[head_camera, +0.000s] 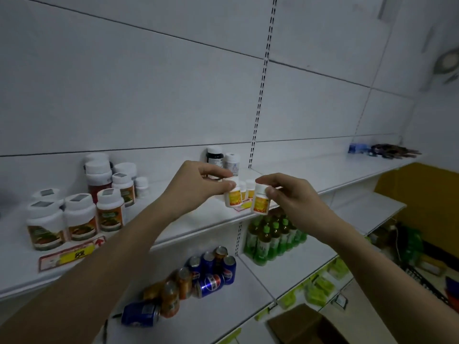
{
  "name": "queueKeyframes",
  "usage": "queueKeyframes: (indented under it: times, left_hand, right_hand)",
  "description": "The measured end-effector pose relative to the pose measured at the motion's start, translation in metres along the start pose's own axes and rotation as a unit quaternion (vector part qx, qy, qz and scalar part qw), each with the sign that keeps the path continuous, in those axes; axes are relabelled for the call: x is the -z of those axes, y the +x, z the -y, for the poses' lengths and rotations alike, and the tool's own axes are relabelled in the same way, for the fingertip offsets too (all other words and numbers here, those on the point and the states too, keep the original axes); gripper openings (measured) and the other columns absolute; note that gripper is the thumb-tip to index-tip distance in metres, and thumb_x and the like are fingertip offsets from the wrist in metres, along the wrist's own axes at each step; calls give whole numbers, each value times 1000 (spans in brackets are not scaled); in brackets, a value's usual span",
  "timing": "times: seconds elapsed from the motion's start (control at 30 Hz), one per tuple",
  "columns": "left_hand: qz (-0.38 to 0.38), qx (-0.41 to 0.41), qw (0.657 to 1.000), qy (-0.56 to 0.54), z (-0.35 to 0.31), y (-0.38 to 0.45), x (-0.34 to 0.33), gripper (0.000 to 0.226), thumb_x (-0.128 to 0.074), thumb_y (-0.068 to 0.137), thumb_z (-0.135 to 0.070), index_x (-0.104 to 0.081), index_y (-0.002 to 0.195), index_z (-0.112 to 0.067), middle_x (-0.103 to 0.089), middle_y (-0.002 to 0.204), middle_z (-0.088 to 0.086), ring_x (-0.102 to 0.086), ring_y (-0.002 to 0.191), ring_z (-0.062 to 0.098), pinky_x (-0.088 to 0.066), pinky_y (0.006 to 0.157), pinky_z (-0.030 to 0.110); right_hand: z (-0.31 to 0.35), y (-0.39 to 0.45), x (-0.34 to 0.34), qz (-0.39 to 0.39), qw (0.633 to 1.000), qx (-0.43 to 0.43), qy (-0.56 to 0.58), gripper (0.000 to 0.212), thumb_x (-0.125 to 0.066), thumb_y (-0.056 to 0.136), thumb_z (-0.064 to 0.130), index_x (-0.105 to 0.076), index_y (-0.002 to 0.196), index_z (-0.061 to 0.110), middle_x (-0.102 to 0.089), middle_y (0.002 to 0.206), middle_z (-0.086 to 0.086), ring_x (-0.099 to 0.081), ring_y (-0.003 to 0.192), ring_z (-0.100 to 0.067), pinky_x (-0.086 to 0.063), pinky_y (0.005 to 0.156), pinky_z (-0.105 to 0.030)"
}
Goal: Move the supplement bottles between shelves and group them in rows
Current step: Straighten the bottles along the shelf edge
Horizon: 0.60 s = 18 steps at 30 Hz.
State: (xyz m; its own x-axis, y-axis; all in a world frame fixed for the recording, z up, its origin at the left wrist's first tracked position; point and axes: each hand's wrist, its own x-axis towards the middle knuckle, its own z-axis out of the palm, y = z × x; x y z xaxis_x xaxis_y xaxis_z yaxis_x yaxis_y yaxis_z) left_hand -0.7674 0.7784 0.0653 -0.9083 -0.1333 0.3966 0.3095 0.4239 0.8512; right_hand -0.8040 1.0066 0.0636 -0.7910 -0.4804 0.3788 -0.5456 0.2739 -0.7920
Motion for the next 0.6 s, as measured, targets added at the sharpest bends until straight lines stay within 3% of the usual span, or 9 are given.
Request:
queueKeyframes:
  times: [0.17,0.27,0.6]
  left_hand:
    - [-34,1,999,5,22,56,0,23,-83,74,-23,-77,96,-23,-75,94,-4,-71,86,10,-54,76,20]
    - [-54,-12,998,5,31,81,4,17,-83,74,-21,-77,89,-26,-76,86,-10,-71,78,4,-49,63,7]
    - [-143,46,988,42,62,143,-13,19,-83,73,-22,-77,90,-28,-73,88,-17,-70,79,-5,-47,61,4]
  right_hand:
    - [-16,80,15,6,999,23,-28,23,-48,102,11,-65,116,14,-69,108,-3,-70,91,-13,-61,70,-27]
    - [-29,119,16,-7,999,46,-14,23,-49,101,10,-66,115,18,-68,110,0,-70,92,-15,-61,71,-28]
    - [-94,227,17,67,992,87,59,23,-52,100,13,-69,111,25,-71,100,15,-70,92,-10,-60,69,-23]
